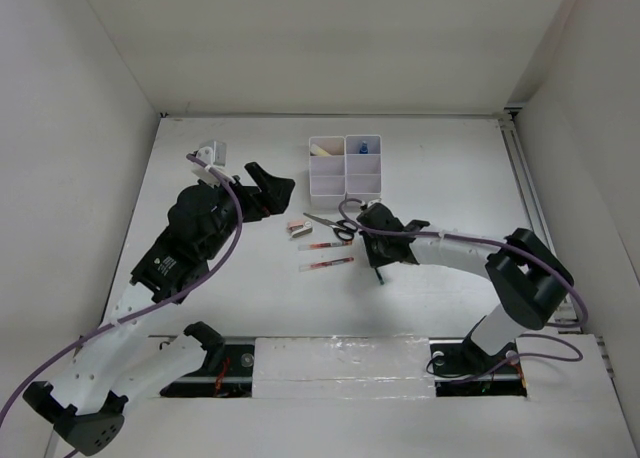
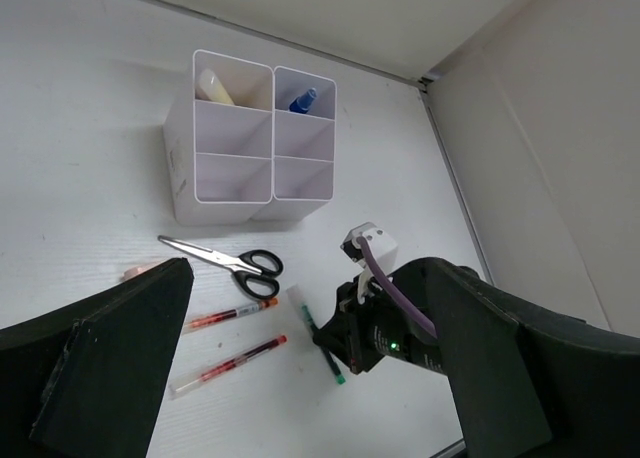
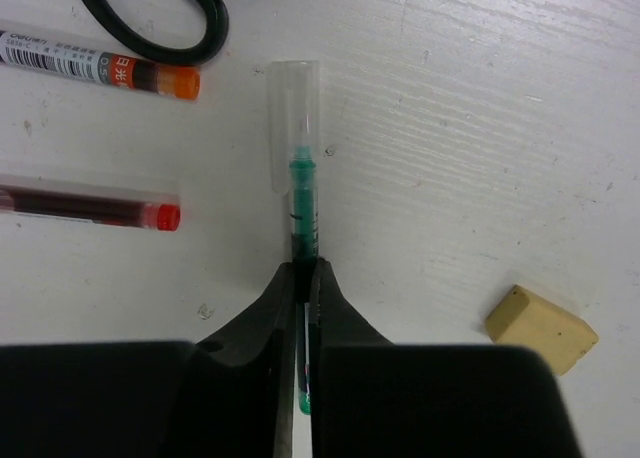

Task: Sort the stationery into containers
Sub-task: Pick up the pen from the center of the board.

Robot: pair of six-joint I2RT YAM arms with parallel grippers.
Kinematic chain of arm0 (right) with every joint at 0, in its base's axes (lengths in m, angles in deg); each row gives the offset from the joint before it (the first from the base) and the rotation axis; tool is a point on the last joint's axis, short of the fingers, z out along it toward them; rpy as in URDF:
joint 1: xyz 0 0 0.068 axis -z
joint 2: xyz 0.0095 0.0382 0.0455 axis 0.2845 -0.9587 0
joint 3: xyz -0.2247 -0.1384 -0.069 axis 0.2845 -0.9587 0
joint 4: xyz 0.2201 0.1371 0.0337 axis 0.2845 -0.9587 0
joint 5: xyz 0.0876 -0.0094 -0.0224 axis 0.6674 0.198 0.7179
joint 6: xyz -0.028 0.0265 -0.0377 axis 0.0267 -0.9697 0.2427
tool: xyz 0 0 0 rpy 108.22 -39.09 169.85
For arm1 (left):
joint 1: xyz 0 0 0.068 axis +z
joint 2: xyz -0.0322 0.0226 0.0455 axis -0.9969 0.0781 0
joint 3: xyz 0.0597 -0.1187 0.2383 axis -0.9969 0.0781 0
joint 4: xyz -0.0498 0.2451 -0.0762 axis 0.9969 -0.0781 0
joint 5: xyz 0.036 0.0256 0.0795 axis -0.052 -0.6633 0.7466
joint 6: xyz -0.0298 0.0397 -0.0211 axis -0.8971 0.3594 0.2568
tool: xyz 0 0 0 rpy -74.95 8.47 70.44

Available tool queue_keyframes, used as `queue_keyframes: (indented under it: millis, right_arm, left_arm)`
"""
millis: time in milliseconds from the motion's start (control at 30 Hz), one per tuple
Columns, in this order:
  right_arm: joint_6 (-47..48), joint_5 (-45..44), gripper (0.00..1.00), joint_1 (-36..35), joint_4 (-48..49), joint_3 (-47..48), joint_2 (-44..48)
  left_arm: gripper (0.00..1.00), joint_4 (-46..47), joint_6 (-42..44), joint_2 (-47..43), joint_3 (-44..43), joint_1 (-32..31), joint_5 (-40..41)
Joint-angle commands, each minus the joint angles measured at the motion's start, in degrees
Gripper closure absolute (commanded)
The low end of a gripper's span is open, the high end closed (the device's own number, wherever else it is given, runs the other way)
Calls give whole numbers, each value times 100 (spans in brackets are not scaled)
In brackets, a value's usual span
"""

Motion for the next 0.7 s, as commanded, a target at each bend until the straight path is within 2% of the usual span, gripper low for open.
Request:
queue_keyframes:
  millis: [0, 67, 200, 267, 333, 467, 567, 667]
  right_arm:
    - [-156, 211, 98, -53, -27, -164, -184]
    - [-218, 150, 100, -105, -79, -164, -105]
    - [-367, -70, 100, -229, -377, -164, 657]
    - [-429, -132, 100, -299, -378, -164, 1062]
    - [-376, -79, 100, -448, -230, -269, 1789]
    - [-376, 176, 100, -519, 700, -690, 3110]
    - [-323, 299, 100, -519, 1115, -858, 3821]
    - [-270, 299, 100, -519, 1169, -684, 4035]
  left_arm:
    - [0, 258, 54, -76, 0, -9, -69]
    - [0, 310, 54, -15, 0, -9, -131]
    - [0, 556, 54, 56, 174, -9, -639]
    - [0, 828, -8, 187, 341, -9, -1201]
    - [0, 1372, -156, 283, 648, -9, -1588]
    - [0, 2541, -446, 653, 1168, -9, -2922]
    - [0, 3586, -710, 899, 1519, -9, -3417]
    - [0, 4160, -878, 1110, 1582, -210, -3567]
